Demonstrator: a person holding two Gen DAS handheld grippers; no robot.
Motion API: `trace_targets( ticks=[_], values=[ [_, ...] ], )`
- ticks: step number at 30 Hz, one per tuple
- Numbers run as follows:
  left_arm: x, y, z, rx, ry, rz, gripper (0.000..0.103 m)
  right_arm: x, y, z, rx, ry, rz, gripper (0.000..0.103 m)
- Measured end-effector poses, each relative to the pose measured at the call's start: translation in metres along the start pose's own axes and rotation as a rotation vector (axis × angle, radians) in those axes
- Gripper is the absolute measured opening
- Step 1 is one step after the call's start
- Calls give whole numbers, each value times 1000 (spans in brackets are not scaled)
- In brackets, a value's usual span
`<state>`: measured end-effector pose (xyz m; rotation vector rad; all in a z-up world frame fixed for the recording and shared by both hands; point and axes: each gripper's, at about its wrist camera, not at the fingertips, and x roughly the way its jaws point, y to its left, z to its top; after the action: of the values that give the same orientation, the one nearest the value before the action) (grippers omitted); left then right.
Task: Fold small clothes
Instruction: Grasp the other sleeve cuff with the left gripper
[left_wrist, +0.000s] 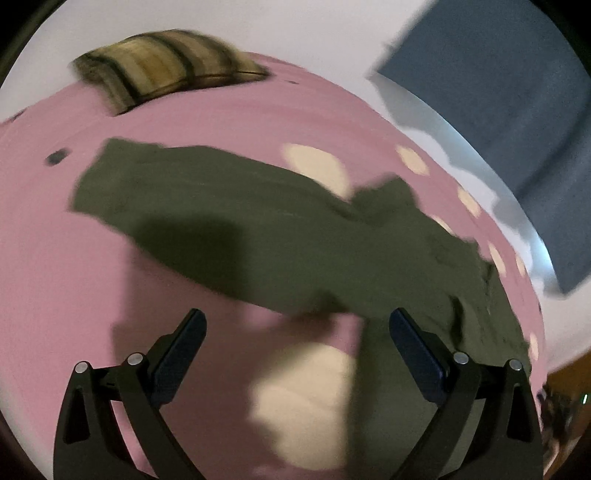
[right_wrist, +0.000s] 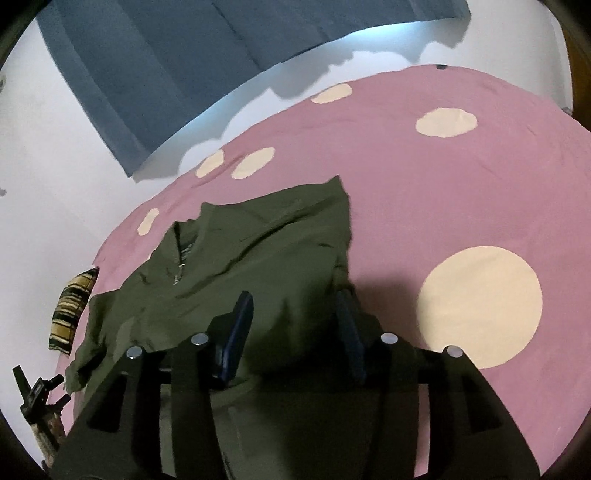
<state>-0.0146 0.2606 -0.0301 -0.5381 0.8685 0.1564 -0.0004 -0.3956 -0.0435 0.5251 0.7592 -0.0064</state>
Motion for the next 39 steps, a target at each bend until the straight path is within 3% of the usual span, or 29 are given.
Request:
trace_targets(
  ticks=[5, 8, 13, 19, 20, 22, 24, 27, 28, 33, 39],
  values=[
    [3, 89, 22, -200, -34, 8, 99, 5, 15, -5, -22, 15, 25, 50],
    [4, 123, 33, -295, -66, -107, 98, 9, 23, -8, -35, 20, 32, 50],
    [11, 138, 56, -362, -102, -123, 98, 17, 32, -13, -40, 36, 37, 51],
    [16, 138, 66, -361, -100, -125, 97, 24, 39, -22, -46, 59, 34, 51],
    [16, 140, 67, -356, -101, -108, 94, 25, 39, -23, -44, 57, 33, 51],
    [17, 139, 65, -345, -88, -7, 61, 26, 39, -25, -40, 57, 30, 52],
    [14, 141, 65, -329, -84, 26, 49, 28, 38, -26, -33, 58, 24, 52],
    [10, 146, 64, -328, -72, 2, 37, 29, 36, -26, -24, 55, 24, 53],
    [7, 147, 64, -337, -73, 11, 13, 28, 35, -26, -21, 52, 22, 53],
    [-17, 148, 84, -352, -111, -8, 11, 23, 35, -25, -20, 32, 13, 53],
    [-65, 87, 122, -200, -190, -9, 10, 19, 37, -23, -17, 21, 23, 53]
  ],
)
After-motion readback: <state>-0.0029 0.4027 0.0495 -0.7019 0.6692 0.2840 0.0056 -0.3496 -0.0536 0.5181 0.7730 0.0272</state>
